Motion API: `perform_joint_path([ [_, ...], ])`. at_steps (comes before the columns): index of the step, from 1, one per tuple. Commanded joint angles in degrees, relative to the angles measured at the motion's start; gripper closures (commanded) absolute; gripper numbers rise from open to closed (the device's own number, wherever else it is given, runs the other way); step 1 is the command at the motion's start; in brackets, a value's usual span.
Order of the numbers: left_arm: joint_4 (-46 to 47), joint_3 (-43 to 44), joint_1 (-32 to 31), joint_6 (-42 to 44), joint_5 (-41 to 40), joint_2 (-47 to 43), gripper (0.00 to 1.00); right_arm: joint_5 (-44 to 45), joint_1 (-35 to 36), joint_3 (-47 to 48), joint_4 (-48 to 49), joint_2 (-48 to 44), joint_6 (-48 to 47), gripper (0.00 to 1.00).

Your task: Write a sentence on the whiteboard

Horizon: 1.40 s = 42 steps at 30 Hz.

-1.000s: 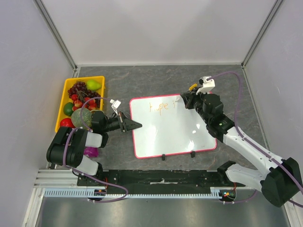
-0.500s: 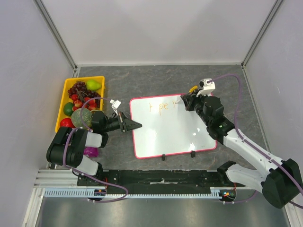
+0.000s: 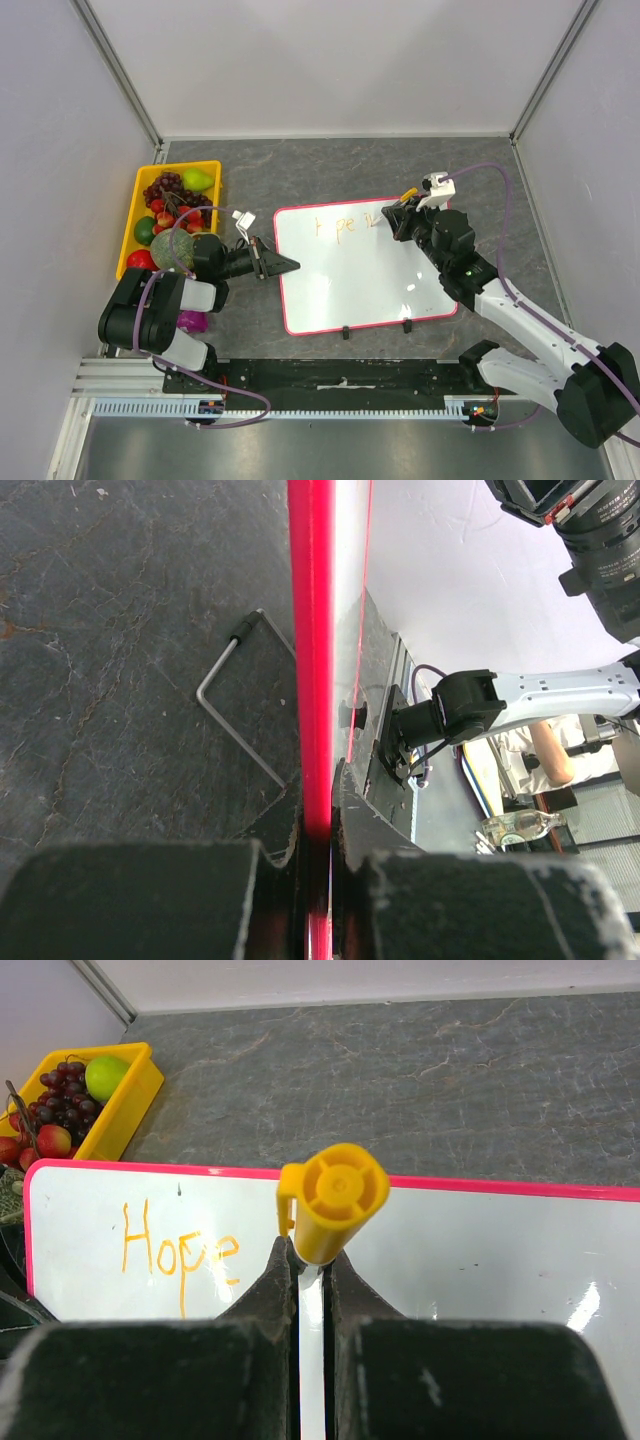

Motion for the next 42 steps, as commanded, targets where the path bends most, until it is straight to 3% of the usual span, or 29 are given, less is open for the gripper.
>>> perform_joint_path([
  [1, -2.31, 0.05, -0.17, 9.63, -4.03, 0.19, 0.98, 0.99, -0.22, -0.59, -3.09, 1.02, -1.1, 1.0],
  [33, -2.31, -0.04, -0.26, 9.63, -4.03, 0.1, 0.98, 5.83, -0.4, 7.24, -2.74, 4.19, -0.66, 1.0],
  [42, -2.31, -0.04, -0.26, 9.54, -4.03, 0.1, 0.98, 6.62, -0.66, 5.66, -3.96, 3.05, -1.02, 1.0],
])
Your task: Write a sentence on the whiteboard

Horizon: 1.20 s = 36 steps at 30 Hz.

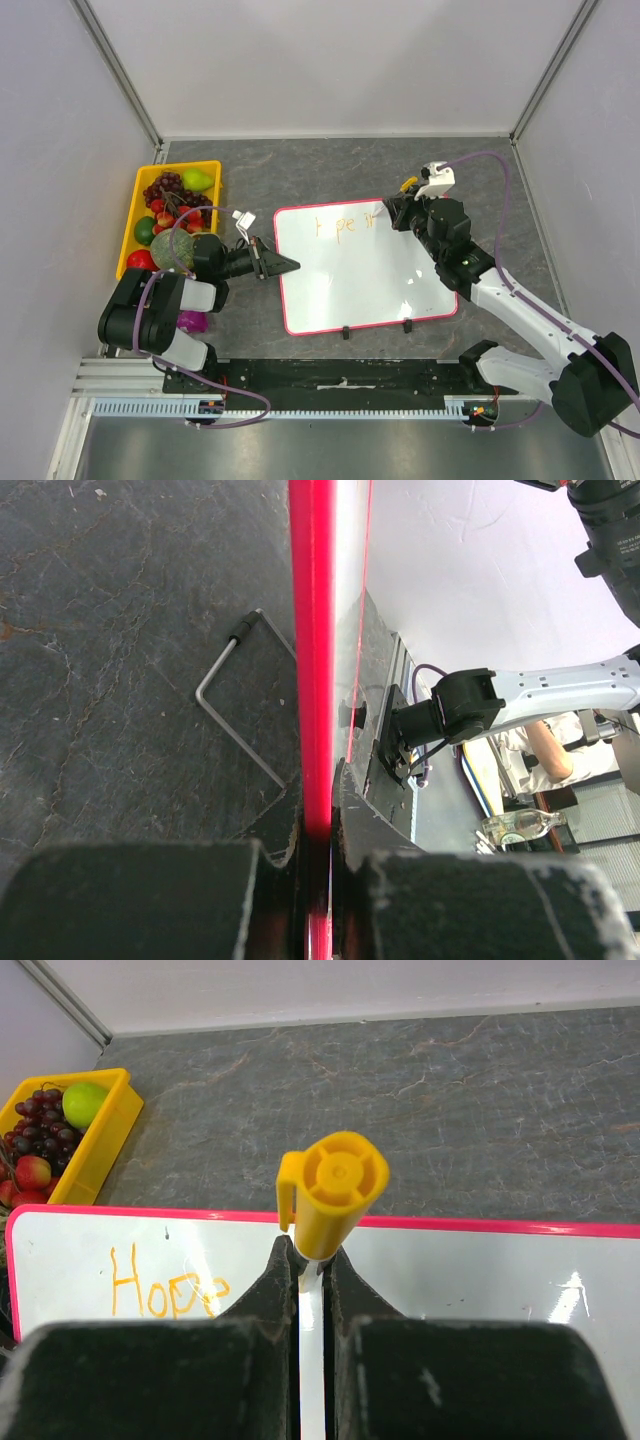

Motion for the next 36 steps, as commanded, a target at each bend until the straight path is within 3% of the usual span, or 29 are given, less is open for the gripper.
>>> perform_joint_path([
  [1, -2.31, 0.05, -0.17, 9.54, -4.08, 0.23, 0.98, 2.92, -0.64, -0.09, -1.98, -0.95, -1.08, 1.0],
  [22, -2.4, 0.14, -0.17, 9.71, -4.08, 0.23, 0.98, -0.33, -0.9, -5.19, -2.86, -4.21, -1.61, 1.0],
  [36, -2.57, 0.14, -0.26, 9.8, -4.17, 0.14, 0.98, -3.32, -0.9, -1.32, -2.59, -9.74, 0.15, 1.0],
])
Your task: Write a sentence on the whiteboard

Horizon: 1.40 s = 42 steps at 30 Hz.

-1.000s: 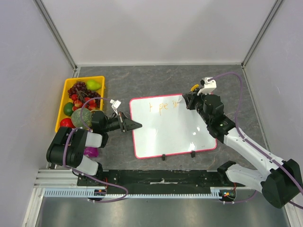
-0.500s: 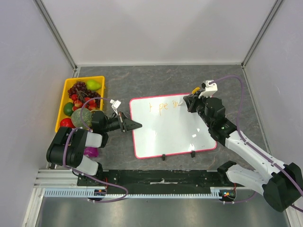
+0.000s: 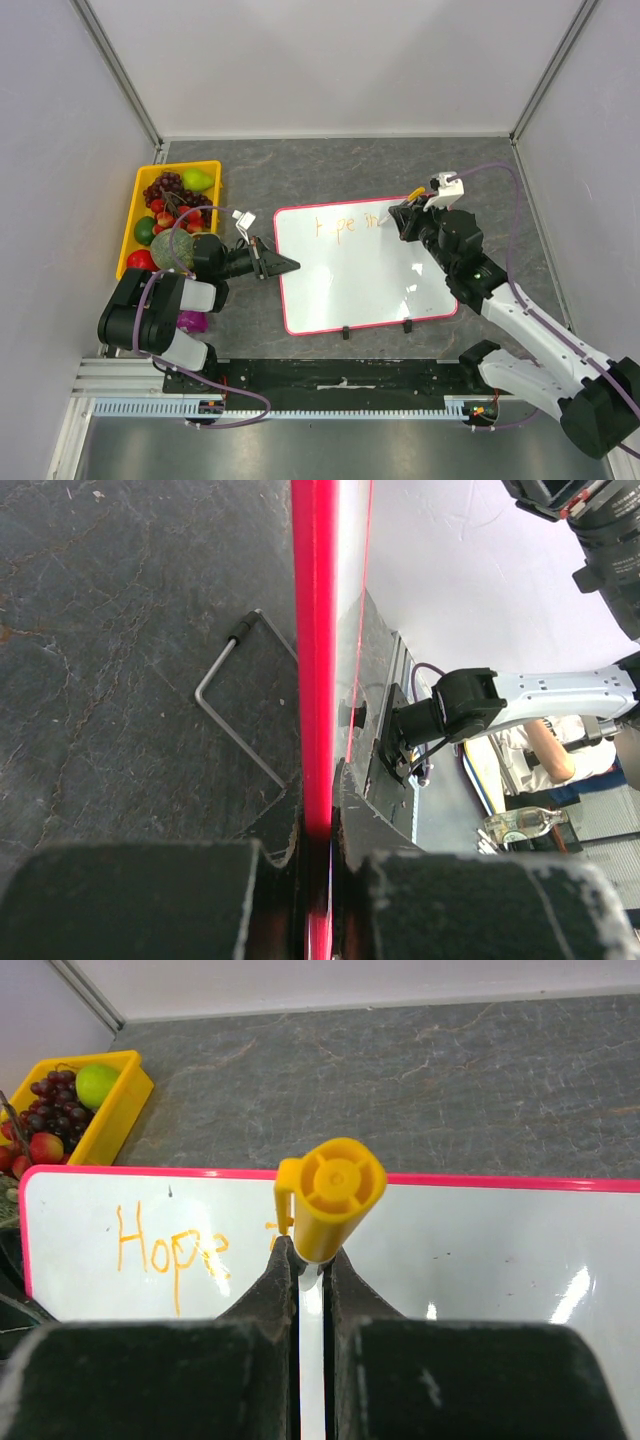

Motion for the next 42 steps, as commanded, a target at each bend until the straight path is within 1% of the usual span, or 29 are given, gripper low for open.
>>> perform_joint_path([
  [1, -2.66, 0.12, -0.15, 9.6, -4.34, 0.21, 0.98, -1.26, -0.36, 2.72, 0.23, -3.82, 0.41, 1.0],
  [8, -2.75, 0.21, -0.15, 9.69, -4.34, 0.21, 0.98, -1.35, -1.58, 2.9, -0.65, -4.79, 0.59, 1.0],
  [14, -2.84, 0.21, -0.15, 9.69, -4.34, 0.29, 0.98, -8.19, -6.06, 1.84, 1.72, -6.46, 2.61, 1.0],
  [15, -2.75, 0.21, -0.15, 9.61, -4.25, 0.29, 0.98, -8.21, -7.03, 1.84, 1.98, -6.2, 2.61, 1.0],
  [16, -2.84, 0.21, -0.15, 9.69, -4.25, 0.38, 0.98, -10.47, -7.65, 1.84, 1.99, -5.94, 2.7, 1.0],
  [19, -2.84, 0.38, -0.15, 9.69, -4.25, 0.38, 0.98, -12.24, -9.41, 0.97, 1.9, -6.02, 2.87, 1.0],
  [28, -2.66, 0.29, -0.15, 9.52, -4.16, 0.56, 0.98, -11.55, -9.94, -1.14, 2.42, -5.5, 1.29, 1.0],
  [42, -2.57, 0.29, -0.06, 9.52, -4.16, 0.73, 0.98, -11.46, -10.11, -1.93, 5.76, 0.04, 1.64, 1.0],
])
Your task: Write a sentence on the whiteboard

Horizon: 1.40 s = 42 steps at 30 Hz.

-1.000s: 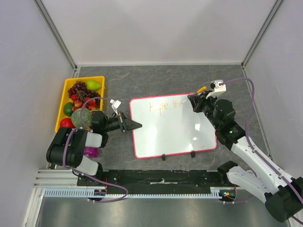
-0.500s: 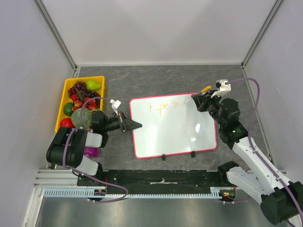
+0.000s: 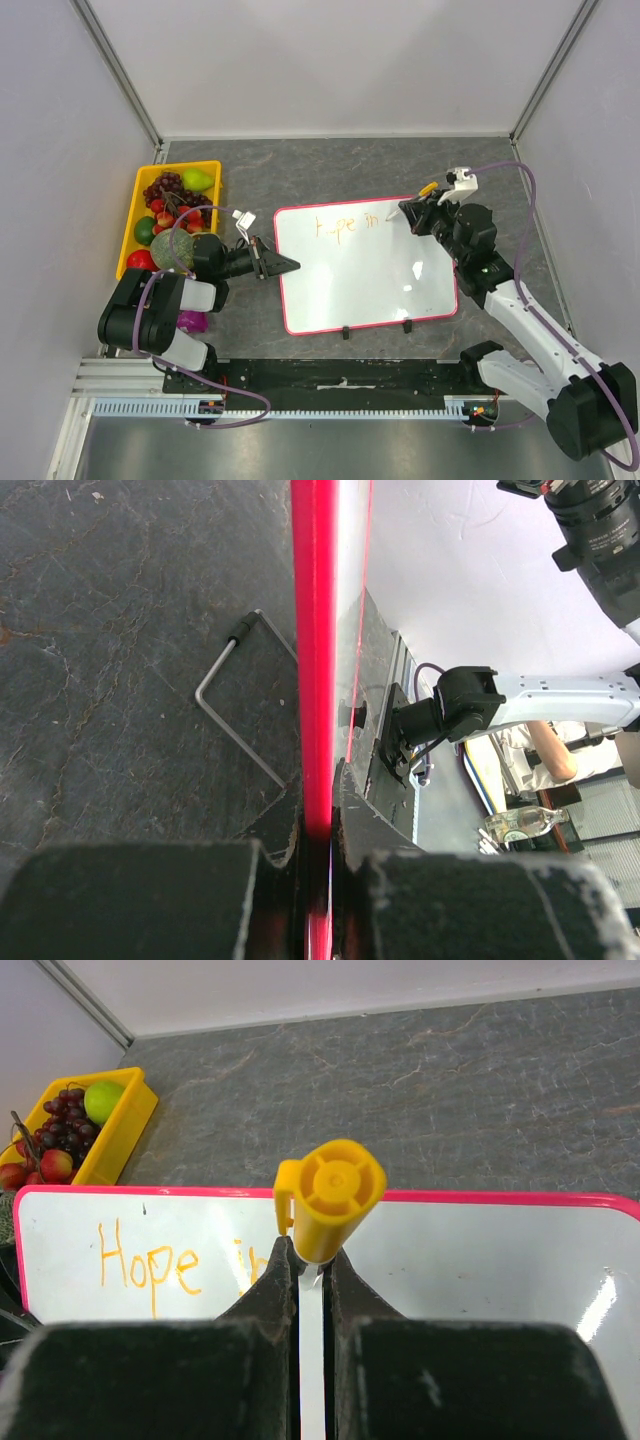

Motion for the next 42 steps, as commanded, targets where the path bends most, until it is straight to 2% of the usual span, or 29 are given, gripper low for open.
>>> perform_joint_path([
  [1, -2.55, 0.21, -0.12, 9.32, -4.21, 0.65, 0.98, 0.15, -0.39, -0.97, 3.45, 0.76, -0.37, 1.0],
  [21, -2.46, 0.12, -0.21, 9.14, -4.21, 0.65, 0.98, 9.11, -0.39, 0.6, -1.3, 0.5, -2.92, 1.0],
  [31, -2.46, 0.12, -0.13, 9.23, -4.21, 0.65, 0.98, 5.95, -0.21, 3.42, 0.02, 2.87, -1.16, 1.0],
  [42, -2.46, 0.12, -0.13, 9.14, -4.12, 0.65, 0.98, 3.22, -0.3, 0.87, -0.77, 2.61, -1.07, 1.0],
])
